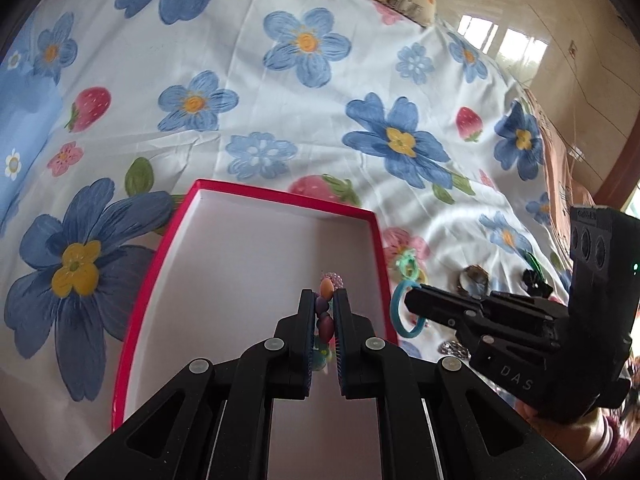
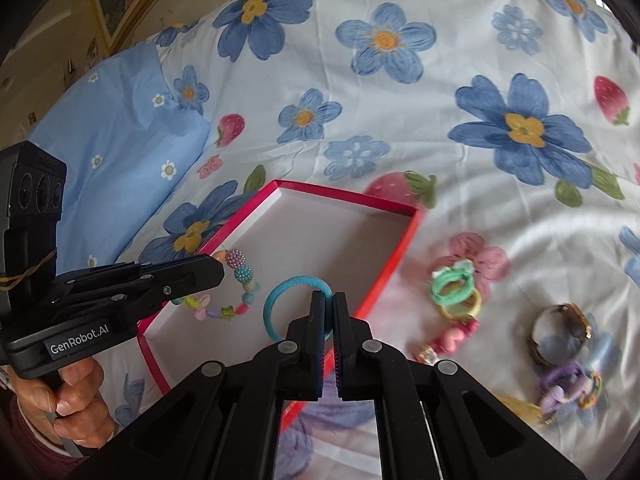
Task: Organize jewelry
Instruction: 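Lift and carry both held items over the red-rimmed box, then open both tools to drop the bracelet and hair tie into the box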
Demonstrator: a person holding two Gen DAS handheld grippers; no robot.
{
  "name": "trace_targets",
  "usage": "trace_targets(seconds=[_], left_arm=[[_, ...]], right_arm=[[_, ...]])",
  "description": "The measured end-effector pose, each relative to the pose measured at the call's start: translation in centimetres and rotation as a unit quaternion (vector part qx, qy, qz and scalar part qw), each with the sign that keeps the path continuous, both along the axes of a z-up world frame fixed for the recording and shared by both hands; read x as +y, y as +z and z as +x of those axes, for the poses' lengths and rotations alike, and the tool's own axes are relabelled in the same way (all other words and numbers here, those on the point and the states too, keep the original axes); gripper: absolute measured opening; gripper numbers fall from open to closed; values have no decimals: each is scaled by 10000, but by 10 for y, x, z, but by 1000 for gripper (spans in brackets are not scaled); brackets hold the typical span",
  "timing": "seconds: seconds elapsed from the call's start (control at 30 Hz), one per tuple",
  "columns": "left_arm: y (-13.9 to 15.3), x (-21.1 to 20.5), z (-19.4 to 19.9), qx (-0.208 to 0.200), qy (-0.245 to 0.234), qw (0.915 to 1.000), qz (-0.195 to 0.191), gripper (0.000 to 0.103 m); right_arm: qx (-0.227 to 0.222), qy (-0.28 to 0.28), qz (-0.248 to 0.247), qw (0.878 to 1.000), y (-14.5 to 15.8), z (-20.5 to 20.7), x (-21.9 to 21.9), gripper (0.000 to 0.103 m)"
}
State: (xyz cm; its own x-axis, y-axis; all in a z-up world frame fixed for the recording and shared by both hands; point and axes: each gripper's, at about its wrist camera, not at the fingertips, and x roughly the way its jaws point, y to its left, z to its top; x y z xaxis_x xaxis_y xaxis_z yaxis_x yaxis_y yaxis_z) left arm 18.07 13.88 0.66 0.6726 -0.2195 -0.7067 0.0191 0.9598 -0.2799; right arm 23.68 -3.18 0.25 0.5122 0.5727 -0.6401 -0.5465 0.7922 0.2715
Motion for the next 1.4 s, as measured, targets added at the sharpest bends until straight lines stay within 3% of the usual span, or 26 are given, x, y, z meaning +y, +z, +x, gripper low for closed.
trace_targets(seconds=[0.47,0.77,0.93,1.07,1.13,1.23,1.4], left_arm=[[-51,46,60,658,605,9958,-174,8],[-67,48,68,871,804,9929,-35,8],[-67,47,69,943,847,9919,33,9],[-64,49,65,936,926,9913,34,23],[-61,49,61,900,950,9914,62,24],[-54,46,52,833,960,9918,89,24],[-43,41,34,722,964,9926,129,38]], right_arm=[[440,346,-494,9972,-40,48,61,3],[452,457,-846,9943,-50,56,77,3],[509,490,-798,9943,-50,58,77,9],[595,468,-580,9954,-47,56,72,15],[571,422,-525,9961,-43,53,69,32],[540,403,-338,9972,-35,48,60,32],[422,322,-128,9985,-20,33,45,35]])
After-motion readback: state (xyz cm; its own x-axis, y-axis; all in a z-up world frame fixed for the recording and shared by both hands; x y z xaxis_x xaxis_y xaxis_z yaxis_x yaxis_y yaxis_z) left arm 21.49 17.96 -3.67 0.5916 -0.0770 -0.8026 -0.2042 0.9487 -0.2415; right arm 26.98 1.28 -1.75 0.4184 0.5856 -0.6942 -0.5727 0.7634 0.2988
